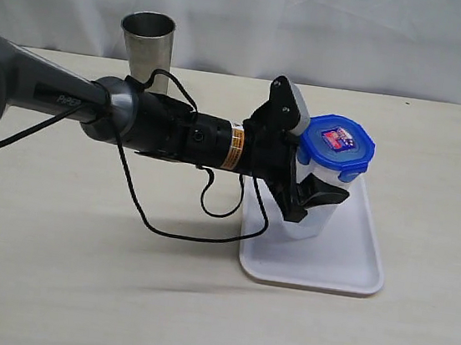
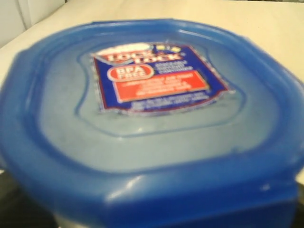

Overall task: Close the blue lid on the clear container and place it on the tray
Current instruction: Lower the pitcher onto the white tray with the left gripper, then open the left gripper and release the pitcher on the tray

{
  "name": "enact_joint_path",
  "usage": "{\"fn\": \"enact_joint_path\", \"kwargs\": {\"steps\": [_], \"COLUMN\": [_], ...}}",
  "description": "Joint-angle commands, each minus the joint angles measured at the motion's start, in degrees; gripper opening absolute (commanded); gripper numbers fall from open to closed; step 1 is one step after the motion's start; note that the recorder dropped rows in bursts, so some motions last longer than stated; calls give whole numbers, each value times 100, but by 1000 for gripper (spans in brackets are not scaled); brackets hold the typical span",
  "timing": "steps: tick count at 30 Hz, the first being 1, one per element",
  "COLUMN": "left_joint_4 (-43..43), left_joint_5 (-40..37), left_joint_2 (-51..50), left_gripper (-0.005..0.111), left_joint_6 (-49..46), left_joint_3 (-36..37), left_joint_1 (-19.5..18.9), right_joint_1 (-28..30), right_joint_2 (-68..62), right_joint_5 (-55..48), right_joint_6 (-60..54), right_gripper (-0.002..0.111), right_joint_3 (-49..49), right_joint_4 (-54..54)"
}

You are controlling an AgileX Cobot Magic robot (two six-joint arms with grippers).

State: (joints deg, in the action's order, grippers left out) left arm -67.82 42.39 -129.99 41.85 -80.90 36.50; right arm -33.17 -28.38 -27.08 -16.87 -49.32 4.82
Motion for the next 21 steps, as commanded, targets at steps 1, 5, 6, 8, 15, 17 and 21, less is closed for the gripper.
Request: {"fn": "enact_joint_path", "kwargs": {"steps": [1, 5, 6, 8, 15, 17, 21], "left_joint_4": [97, 110, 110, 91, 54, 43, 45], "left_joint_5": [112, 95, 66, -5, -5, -32, -136], "left_joint_2": [21, 21, 21, 21, 21, 21, 21], "left_gripper": [43, 68, 70, 70, 70, 70, 80], "left_joint_6": [59, 237, 302, 385, 385, 385, 385], "left_joint_3": [-54, -54, -54, -54, -54, -54, -54], "left_joint_1": [-15, -15, -15, -15, -15, -15, -15], "right_joint_1": [35, 35, 35, 35, 35, 35, 35], "right_joint_2": [26, 26, 26, 26, 26, 26, 26], "right_joint_5": [39, 28, 28, 28, 28, 28, 28], "right_joint_6": [19, 19, 19, 19, 19, 19, 19], "right_gripper": [5, 5, 5, 5, 5, 5, 5], "right_joint_3": [33, 33, 33, 33, 33, 33, 33], "right_joint_4": [27, 27, 27, 27, 27, 27, 27]}}
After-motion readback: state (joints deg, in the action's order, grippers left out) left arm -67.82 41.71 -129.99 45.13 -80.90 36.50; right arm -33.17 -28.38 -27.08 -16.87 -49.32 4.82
